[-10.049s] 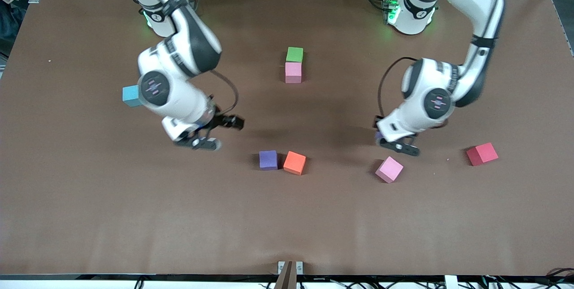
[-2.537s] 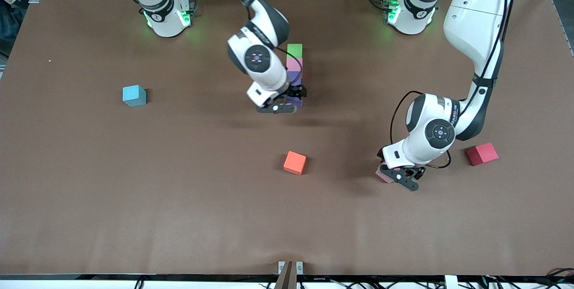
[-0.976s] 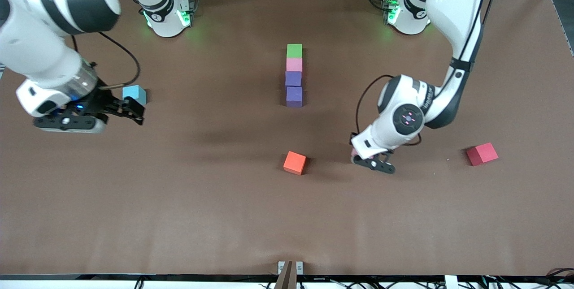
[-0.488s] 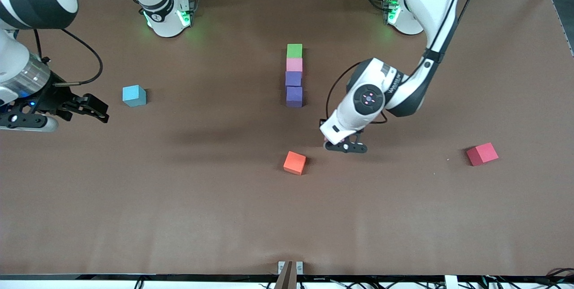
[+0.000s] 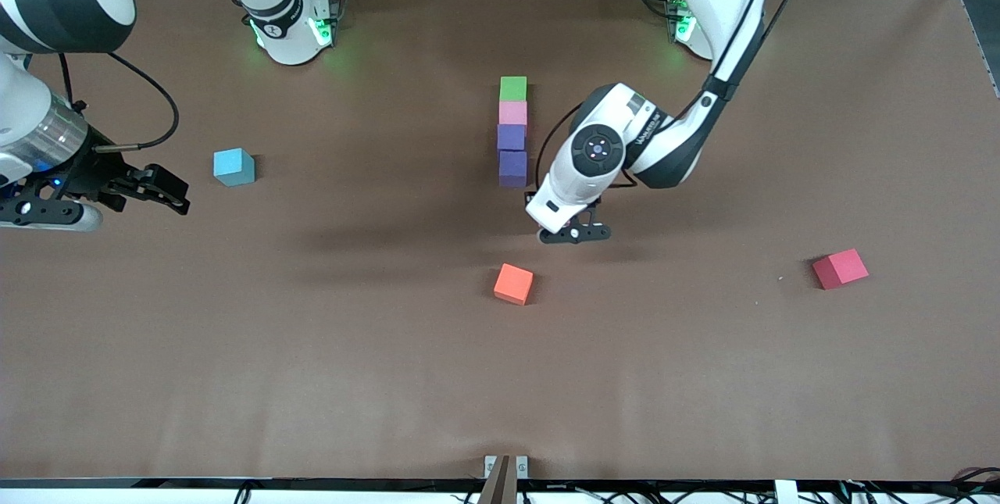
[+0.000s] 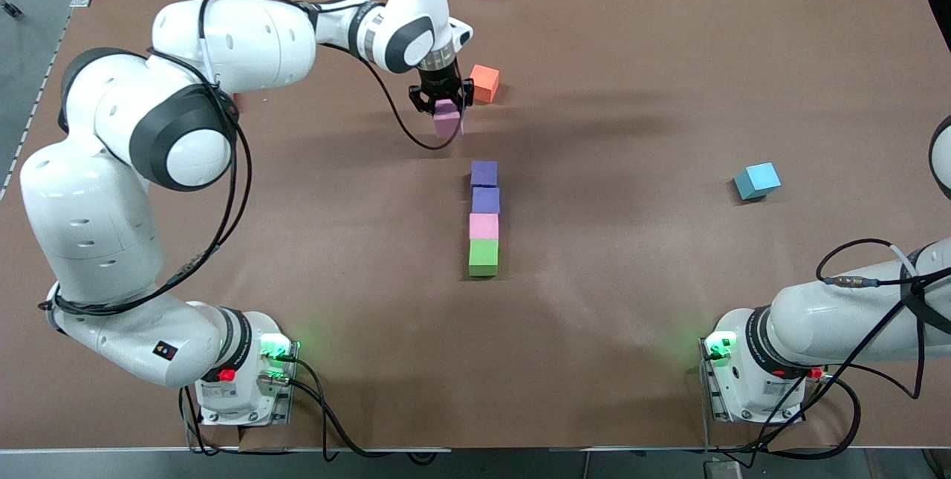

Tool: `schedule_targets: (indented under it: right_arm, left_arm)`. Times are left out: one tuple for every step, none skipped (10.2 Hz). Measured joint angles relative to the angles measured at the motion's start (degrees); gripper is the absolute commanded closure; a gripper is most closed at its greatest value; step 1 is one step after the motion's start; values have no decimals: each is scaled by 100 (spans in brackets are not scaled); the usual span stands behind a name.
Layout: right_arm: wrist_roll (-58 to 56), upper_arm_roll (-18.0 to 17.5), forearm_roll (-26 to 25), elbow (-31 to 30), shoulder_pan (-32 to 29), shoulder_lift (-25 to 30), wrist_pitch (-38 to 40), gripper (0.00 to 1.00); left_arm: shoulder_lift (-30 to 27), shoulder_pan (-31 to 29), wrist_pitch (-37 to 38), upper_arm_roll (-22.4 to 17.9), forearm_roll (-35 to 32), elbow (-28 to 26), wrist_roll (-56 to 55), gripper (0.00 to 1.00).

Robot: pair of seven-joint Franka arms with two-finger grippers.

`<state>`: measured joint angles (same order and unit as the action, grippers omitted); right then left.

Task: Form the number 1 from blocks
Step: 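Carry pink block to the column with the left gripper while the right gripper withdraws, then lower the pink block at the column end and open the left gripper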

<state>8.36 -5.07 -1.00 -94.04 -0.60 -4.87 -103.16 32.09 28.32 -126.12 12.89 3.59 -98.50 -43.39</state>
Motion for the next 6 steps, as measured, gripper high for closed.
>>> schedule_targets:
  right_arm:
    - [0, -4, 0, 0, 0, -20, -39, 0]
    - [0, -5, 0, -1, 0, -29, -42, 0]
    - [0, -4, 0, -1, 0, -28, -41, 0]
    - [0, -3, 0, -1, -1, -28, -24, 0]
    - [0, 1, 0, 0, -3, -26, 9, 0]
    - [0, 8, 0, 6, -4, -21, 103, 0]
  left_arm:
    - [57, 87, -27, 2, 38, 4, -192, 100]
    - [115, 173, -106, 2, 44, 16, -376, 100]
    - [166, 248, -216, 1, 44, 22, -521, 100]
    - [205, 306, -286, -2, 45, 28, -595, 100]
    - [239, 354, -347, -6, 48, 36, -641, 100]
    - [279, 419, -421, -9, 48, 53, -726, 100]
